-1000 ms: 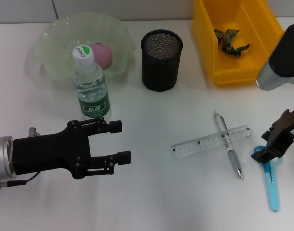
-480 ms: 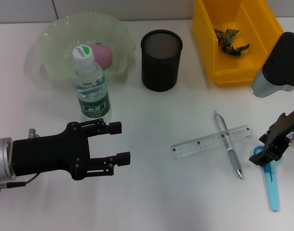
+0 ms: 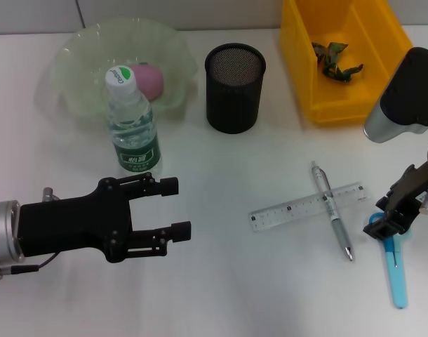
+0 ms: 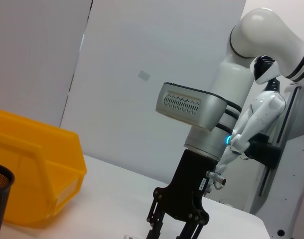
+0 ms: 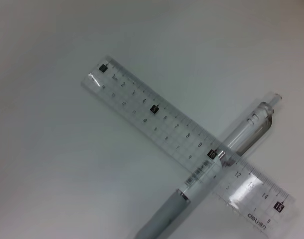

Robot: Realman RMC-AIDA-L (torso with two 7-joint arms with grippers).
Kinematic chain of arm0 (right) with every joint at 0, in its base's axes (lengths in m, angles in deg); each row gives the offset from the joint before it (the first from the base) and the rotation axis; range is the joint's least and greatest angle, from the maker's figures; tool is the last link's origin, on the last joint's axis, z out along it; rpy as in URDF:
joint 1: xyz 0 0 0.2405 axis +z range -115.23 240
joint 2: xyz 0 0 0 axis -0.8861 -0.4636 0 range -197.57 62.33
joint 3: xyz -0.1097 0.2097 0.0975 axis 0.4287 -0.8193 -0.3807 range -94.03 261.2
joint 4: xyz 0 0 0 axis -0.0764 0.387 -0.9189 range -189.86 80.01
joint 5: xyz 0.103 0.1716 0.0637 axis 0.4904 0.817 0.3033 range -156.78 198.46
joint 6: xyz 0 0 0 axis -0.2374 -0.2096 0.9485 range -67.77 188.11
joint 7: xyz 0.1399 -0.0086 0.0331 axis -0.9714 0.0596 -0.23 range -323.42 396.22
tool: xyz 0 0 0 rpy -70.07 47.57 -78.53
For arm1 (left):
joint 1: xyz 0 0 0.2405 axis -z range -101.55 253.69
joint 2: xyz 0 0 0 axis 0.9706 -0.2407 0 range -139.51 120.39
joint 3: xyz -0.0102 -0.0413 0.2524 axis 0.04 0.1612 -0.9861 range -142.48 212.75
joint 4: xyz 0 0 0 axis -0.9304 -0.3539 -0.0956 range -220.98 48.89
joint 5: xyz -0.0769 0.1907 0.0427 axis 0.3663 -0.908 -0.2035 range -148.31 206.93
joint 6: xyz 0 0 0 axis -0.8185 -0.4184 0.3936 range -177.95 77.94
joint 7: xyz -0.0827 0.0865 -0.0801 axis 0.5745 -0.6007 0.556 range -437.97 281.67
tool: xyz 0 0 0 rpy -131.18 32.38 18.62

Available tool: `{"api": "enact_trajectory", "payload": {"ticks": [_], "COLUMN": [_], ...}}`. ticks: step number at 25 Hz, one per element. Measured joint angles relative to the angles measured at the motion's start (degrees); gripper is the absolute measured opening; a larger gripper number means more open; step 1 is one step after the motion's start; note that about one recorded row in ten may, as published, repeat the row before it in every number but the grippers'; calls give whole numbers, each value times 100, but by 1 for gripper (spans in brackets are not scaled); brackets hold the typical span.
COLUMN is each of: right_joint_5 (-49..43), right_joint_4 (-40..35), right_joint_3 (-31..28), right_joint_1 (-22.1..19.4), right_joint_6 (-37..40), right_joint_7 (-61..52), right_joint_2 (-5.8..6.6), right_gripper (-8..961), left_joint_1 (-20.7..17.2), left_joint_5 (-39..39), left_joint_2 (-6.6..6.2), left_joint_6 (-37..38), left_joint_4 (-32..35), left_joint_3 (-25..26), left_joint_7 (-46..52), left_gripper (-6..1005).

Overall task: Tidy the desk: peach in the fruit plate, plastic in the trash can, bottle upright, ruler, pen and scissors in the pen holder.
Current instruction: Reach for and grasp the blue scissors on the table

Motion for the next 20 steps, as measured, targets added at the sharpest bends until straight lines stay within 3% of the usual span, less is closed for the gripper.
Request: {"api": "enact_trajectory", "payload": {"ticks": [20], "right_joint_5": [0], "right_joint_4": [59], "right_joint_3": [60], "right_joint_1": [23], "right_joint_6": [-37], "right_joint_7": [4], "right_joint_2": [0], "right_gripper": [507], "left_joint_1": [0], "left_joint_5": [0], "left_joint_2": [0], "left_joint_6": [0], "left_joint_4": [9], "left_joint_3": [0], "left_joint_7": [0], "left_gripper": [785]}}
